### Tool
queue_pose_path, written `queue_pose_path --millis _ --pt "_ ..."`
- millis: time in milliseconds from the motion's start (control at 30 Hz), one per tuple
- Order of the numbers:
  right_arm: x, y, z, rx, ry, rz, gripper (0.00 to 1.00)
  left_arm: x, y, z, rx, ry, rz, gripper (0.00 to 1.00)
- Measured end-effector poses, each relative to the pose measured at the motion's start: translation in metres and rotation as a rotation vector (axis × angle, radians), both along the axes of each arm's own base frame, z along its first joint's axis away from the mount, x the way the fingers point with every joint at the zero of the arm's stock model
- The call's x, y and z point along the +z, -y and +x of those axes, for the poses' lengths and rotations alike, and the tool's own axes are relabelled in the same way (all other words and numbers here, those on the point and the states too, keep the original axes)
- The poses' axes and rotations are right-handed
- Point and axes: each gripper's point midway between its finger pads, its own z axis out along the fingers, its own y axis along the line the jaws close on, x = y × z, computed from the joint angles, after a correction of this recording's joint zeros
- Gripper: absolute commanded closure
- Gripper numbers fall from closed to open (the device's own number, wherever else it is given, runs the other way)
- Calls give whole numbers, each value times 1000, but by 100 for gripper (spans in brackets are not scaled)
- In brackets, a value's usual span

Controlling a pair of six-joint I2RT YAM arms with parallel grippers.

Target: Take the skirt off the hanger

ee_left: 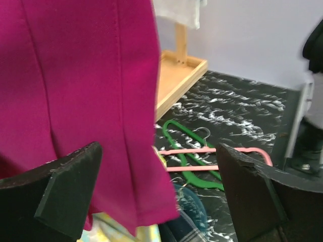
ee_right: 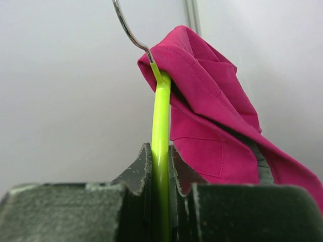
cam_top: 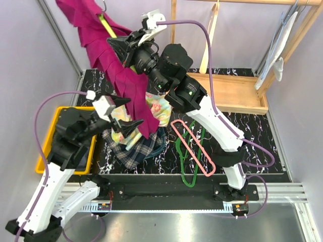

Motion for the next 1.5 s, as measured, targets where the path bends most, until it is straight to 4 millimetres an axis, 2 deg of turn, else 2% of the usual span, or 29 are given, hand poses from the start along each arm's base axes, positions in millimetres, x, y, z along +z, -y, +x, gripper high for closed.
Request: queue_pose_path --millis 133,400,467,500,567,600,633,733,900,1067,1233,1367,1500 --pt "-12 -11 -6 23 -16 -35 100 -13 7 13 61 10 21 1" --pt "-27 -19 -6 36 -35 -77 100 -7 6 46 210 -15 -44 1" --pt "-29 -21 -6 39 -37 -82 100 -14 6 54 236 -36 -47 12" --pt "-30 -22 -6 41 -38 -83 100 -17 6 56 242 -43 -47 21" --pt "-31 -23 -8 44 -38 -84 100 -23 7 60 254 -60 -48 76" --pt "-31 -24 -9 47 -37 -84 100 -28 8 62 259 -74 -49 93" --pt "-31 -25 -10 48 -37 -85 100 -32 8 65 264 -77 -42 100" --pt "-31 -26 -11 50 -36 -87 100 -40 8 67 279 -96 -33 100" --pt "-30 -24 -10 27 -18 -98 100 -42 5 64 284 -103 -29 100" --pt "-18 -13 -10 -10 28 -107 100 -50 3 57 273 -98 -17 100" --pt "-5 2 -13 -54 74 -121 100 -84 -4 57 291 -85 56 100" --pt "-8 12 -18 -62 81 -185 100 -106 -13 62 332 -61 125 100" --pt "-13 29 -26 -64 51 -234 100 -117 -23 68 383 -43 195 100"
